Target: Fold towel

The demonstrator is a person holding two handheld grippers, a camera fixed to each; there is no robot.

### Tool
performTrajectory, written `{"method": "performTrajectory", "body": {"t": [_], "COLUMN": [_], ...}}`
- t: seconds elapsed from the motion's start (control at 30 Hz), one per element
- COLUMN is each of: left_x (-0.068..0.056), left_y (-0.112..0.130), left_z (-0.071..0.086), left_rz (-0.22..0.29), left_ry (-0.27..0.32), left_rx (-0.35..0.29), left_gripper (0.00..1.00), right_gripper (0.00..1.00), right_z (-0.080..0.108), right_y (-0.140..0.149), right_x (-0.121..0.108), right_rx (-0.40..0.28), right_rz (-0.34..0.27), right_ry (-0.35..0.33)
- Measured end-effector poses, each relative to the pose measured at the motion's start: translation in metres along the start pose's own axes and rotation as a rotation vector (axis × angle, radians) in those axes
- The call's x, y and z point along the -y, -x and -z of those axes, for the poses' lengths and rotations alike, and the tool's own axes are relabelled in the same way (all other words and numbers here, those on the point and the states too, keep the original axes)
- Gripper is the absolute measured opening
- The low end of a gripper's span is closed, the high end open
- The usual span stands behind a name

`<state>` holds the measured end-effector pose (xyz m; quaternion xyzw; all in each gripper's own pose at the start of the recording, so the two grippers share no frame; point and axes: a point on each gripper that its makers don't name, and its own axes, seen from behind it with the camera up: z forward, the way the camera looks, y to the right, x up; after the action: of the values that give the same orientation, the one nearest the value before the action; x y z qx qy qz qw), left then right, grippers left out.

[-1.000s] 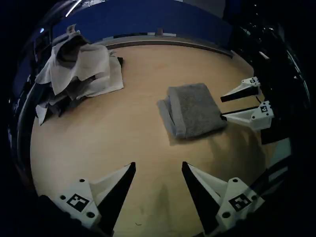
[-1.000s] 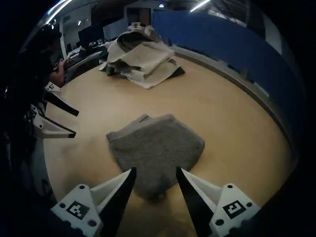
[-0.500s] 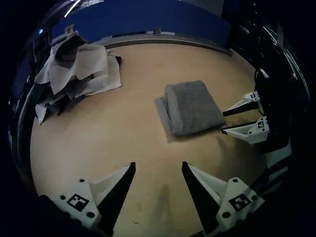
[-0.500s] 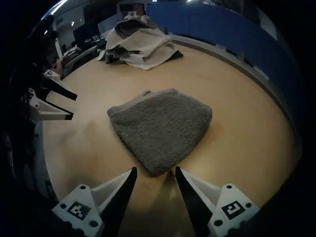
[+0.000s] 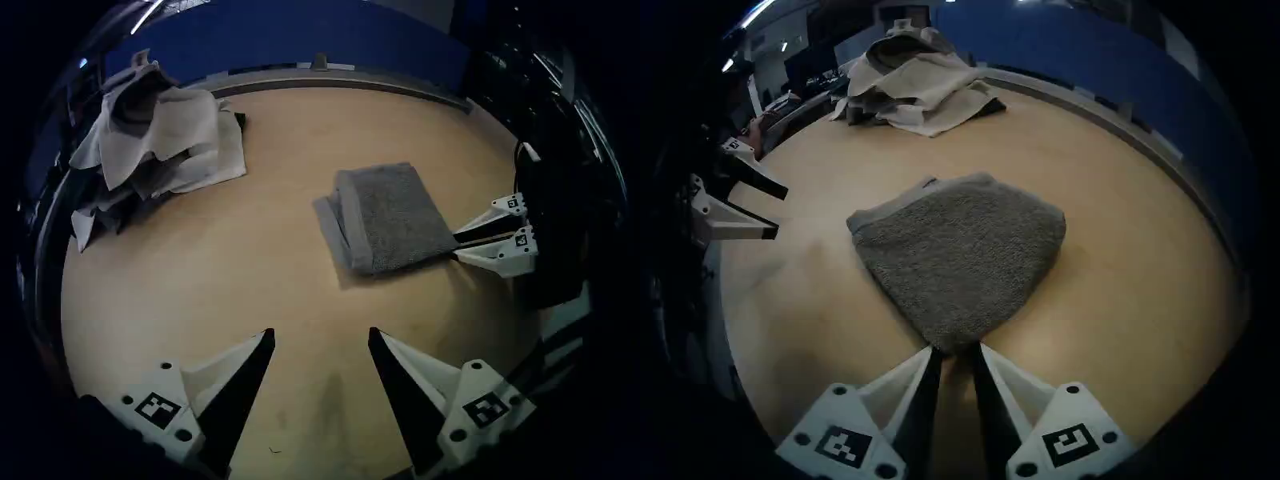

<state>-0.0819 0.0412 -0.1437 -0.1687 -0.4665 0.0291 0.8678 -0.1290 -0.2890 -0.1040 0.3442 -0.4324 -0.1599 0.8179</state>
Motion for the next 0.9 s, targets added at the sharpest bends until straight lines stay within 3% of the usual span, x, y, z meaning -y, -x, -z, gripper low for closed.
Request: {"method": "performTrajectory", "body": {"t": [0.1, 0.17, 0.57, 0.9], "left_x": [-0.001, -0.002, -0.005, -0.006], "left_y": [0.000, 0.000, 0.001, -0.002], "left_z": [-0.001, -0.001, -0.001, 0.001], "left_rz": [-0.001, -0.001, -0.006, -0.020], "left_ry": [0.002, 0.004, 0.009, 0.006], "left_rx": [0.001, 0.003, 0.005, 0.003], "left_gripper": [0.87, 0.87, 0.87, 0.87], "right_gripper": [0.08, 0.05, 0.03, 0.03], "right_z": [0.000, 0.001, 0.010, 0.034], "right_y": [0.000, 0.000, -0.012, -0.043], "right_x": [0.000, -0.001, -0.001, 0.001], "right_rx": [-0.002, -0.005, -0.041, -0.116], "right_rz": [-0.001, -0.002, 0.013, 0.023], "right_ry": [-0.004, -0.002, -0.003, -0.007]}}
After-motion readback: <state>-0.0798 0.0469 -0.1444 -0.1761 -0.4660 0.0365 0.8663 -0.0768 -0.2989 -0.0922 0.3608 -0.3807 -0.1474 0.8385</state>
